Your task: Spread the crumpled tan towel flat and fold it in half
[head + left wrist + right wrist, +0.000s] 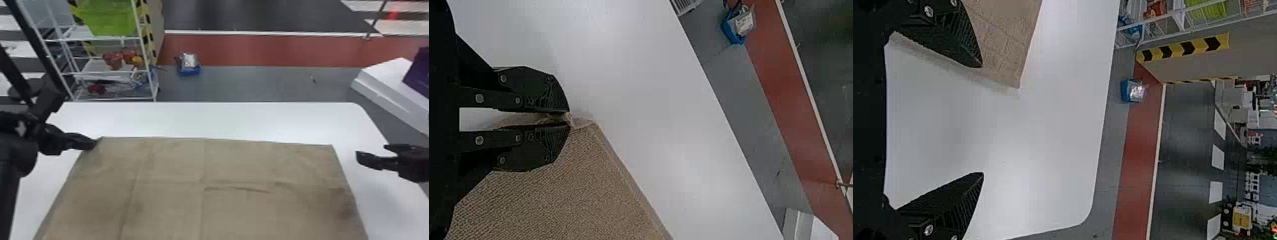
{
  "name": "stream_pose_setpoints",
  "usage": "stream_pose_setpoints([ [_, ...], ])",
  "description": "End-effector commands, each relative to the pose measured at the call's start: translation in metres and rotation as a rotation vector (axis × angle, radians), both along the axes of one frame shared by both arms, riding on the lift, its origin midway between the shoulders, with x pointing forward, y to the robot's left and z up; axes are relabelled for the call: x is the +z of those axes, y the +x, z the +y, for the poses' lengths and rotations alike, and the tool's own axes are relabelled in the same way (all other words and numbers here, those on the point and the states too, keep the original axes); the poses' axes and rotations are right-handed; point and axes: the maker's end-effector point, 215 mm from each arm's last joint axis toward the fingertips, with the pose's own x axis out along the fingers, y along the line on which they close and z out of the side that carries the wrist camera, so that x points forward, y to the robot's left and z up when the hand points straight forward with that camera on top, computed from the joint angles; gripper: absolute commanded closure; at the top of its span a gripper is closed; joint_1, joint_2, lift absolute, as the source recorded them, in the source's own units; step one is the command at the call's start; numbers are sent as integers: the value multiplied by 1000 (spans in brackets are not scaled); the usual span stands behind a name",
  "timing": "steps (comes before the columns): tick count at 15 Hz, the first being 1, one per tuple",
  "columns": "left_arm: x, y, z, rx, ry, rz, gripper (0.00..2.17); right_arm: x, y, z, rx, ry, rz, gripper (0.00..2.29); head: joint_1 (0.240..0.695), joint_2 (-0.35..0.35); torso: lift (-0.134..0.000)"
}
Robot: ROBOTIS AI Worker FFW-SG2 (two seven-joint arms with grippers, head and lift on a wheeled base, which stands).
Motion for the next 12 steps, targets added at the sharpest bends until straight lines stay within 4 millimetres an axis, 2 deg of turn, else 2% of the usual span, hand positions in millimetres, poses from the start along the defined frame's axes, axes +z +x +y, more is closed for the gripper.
stream_pose_setpoints([
  [1,0,0,-2,-8,-1,-3,1018,-14,26,18,17,5,10,124,695,1,-123],
  [3,-1,-2,-3,-9,-3,-2,1018,-23,45,38,42,1,1,127,695,12,-123],
  [5,0,-4,-2,-10,-1,-6,1018,-32,51,53,69,-12,17,137,695,24,-123],
  [7,-1,-7,0,-4,-9,-5,1018,-45,54,56,68,-20,46,151,695,47,-123],
  [12,-2,-8,0,-5,-17,-5,1018,-61,52,67,94,-28,74,286,695,63,-123],
])
